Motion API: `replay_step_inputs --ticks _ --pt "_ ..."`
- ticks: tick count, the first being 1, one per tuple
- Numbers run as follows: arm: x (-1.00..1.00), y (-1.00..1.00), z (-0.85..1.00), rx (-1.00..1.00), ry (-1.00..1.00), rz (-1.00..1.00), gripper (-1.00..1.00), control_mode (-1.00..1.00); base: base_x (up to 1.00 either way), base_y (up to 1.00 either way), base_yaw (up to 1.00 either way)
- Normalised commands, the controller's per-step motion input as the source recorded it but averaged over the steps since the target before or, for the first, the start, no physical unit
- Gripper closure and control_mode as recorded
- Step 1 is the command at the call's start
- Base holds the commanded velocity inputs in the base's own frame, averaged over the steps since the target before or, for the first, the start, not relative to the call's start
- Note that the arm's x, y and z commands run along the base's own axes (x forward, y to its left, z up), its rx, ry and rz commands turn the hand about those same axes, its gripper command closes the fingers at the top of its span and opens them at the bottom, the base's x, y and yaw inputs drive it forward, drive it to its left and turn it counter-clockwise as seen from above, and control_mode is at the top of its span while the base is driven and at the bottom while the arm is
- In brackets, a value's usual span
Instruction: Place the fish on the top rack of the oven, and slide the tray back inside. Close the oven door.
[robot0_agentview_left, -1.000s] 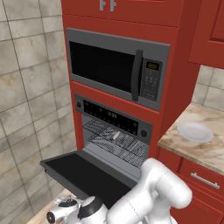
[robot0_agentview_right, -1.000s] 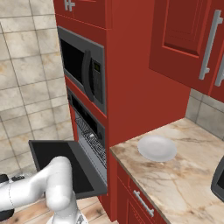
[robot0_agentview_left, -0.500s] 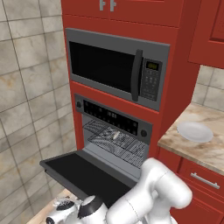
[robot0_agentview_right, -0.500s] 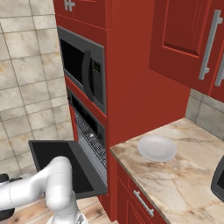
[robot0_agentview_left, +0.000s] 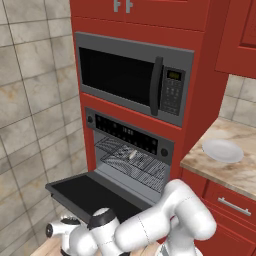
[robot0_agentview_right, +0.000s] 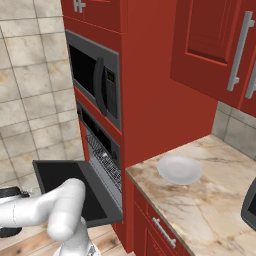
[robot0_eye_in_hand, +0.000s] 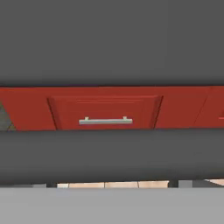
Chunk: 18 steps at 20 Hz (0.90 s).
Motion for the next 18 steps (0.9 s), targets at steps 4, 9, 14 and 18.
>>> replay_step_inputs --ticks 4,9,14,18 --pt "0.21 0.08 -1.0 -0.26 -0.31 -0.5 -1.0 -1.0 0.0 0.0 0.0" --pt "0.33 0.03 -1.0 -0.35 -0.39 -0.49 -1.0 -1.0 0.0 0.0 0.0" --pt "0.24 -0.39 -1.0 -0.51 -0.59 -0.44 -1.0 -1.0 0.0 0.0 0.0" --pt "0.14 -0.56 -1.0 -0.53 -0.63 -0.42 -1.0 -1.0 0.0 0.0 0.0"
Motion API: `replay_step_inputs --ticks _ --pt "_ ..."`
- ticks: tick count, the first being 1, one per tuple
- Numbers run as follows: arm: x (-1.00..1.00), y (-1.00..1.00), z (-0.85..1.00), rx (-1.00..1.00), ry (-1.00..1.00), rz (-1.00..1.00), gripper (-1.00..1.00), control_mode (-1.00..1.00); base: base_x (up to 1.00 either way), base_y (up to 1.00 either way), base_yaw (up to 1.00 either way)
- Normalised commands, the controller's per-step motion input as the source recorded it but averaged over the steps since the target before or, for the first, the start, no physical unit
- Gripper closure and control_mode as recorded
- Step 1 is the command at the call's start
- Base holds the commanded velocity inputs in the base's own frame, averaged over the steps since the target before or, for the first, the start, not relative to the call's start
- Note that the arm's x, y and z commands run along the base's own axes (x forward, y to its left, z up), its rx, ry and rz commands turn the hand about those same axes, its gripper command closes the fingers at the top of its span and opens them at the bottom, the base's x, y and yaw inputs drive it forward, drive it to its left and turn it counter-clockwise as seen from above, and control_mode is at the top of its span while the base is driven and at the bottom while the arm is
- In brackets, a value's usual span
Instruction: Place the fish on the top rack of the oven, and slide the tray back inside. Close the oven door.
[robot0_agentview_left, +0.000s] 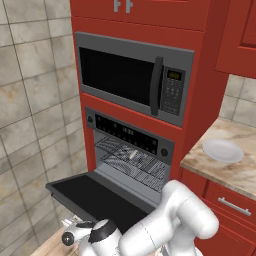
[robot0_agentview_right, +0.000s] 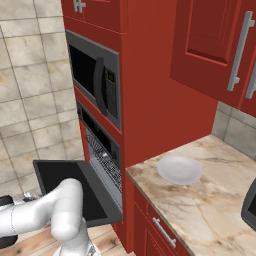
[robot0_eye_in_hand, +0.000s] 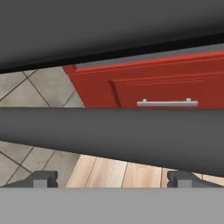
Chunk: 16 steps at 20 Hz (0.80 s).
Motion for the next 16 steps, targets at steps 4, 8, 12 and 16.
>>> replay_step_inputs --ticks 4,8,12,16 --pt "0.03 -0.45 -1.0 -0.59 -0.65 -0.45 -1.0 -1.0 0.0 0.0 0.0" --pt "0.0 -0.43 -0.86 -0.57 -0.57 -0.47 -1.0 -1.0 0.0 0.0 0.0" --pt "0.01 -0.41 -0.54 -0.57 -0.49 -0.48 -1.0 -1.0 0.0 0.0 0.0" --pt "0.12 -0.39 -0.32 -0.59 -0.49 -0.38 -1.0 -1.0 0.0 0.0 0.0"
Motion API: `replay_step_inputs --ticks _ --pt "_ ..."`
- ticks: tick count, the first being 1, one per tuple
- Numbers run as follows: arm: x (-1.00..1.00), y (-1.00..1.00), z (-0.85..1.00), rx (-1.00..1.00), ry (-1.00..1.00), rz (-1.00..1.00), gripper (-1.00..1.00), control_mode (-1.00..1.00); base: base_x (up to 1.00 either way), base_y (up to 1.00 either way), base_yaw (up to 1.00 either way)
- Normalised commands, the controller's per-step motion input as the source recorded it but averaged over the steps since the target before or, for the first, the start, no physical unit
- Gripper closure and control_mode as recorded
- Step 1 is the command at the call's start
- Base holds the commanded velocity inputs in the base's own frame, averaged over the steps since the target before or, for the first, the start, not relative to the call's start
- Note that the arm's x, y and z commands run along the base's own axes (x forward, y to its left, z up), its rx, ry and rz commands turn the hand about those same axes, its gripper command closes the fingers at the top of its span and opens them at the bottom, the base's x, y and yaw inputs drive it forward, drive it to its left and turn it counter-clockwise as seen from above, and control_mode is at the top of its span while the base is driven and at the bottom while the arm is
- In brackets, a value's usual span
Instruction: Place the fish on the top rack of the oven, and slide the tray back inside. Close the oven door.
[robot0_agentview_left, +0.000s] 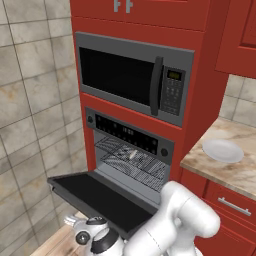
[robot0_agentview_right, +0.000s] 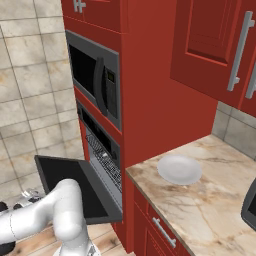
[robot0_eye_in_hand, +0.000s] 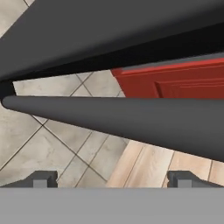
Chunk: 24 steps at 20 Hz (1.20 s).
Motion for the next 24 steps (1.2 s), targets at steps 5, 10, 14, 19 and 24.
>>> replay_step_inputs --ticks 5,10,14,19,24 --pt "0.33 -0.29 -0.15 -0.59 -0.49 -0.33 -1.0 -1.0 0.0 0.0 0.0" --pt "0.44 -0.12 -0.01 -0.53 -0.48 -0.36 -1.0 -1.0 0.0 0.0 0.0" --pt "0.49 -0.16 -0.01 -0.5 -0.47 -0.35 -1.0 -1.0 0.0 0.0 0.0" --pt "0.58 -0.25 0.0 -0.46 -0.47 -0.29 -1.0 -1.0 0.0 0.0 0.0" --pt "0.66 -0.4 -0.03 -0.4 -0.52 -0.21 -1.0 -1.0 0.0 0.0 0.0"
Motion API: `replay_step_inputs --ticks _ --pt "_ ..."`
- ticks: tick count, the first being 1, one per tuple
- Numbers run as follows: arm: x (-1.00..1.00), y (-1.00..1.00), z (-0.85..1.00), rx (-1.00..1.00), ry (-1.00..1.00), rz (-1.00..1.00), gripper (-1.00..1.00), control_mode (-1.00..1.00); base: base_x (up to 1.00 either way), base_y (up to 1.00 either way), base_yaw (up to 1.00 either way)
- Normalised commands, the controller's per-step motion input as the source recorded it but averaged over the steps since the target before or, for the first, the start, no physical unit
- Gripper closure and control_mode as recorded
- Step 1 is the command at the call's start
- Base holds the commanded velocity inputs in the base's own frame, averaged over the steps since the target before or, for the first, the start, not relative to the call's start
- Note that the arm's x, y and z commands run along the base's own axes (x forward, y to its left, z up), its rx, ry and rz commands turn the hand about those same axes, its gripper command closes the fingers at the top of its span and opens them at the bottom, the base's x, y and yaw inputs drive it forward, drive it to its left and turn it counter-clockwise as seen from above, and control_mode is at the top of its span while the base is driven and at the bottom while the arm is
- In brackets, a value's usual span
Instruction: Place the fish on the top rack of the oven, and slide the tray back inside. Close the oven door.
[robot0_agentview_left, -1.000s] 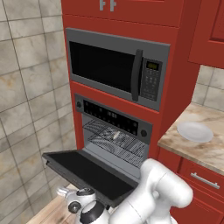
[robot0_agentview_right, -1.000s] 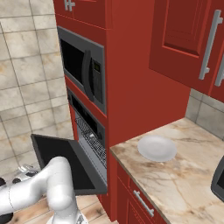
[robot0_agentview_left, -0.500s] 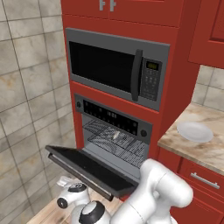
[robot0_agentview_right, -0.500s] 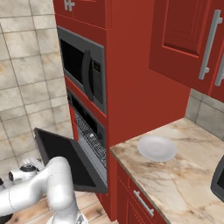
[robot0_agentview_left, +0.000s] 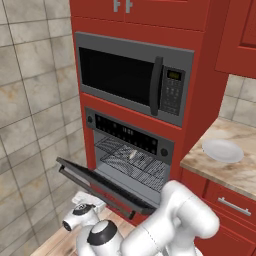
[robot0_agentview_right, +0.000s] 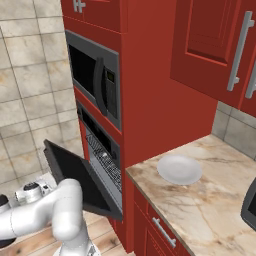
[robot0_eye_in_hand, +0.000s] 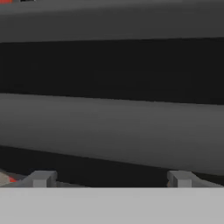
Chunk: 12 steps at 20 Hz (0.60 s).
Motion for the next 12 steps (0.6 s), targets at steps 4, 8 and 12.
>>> replay_step_inputs --ticks 4,8,12 --pt "0.68 -0.43 -0.07 -0.39 -0.55 -0.19 -1.0 -1.0 0.0 0.0 0.0" --pt "0.72 -0.42 -0.05 -0.38 -0.54 -0.19 -1.0 -1.0 0.0 0.0 0.0" --pt "0.83 -0.45 -0.02 -0.35 -0.55 -0.16 -1.0 -1.0 0.0 0.0 0.0"
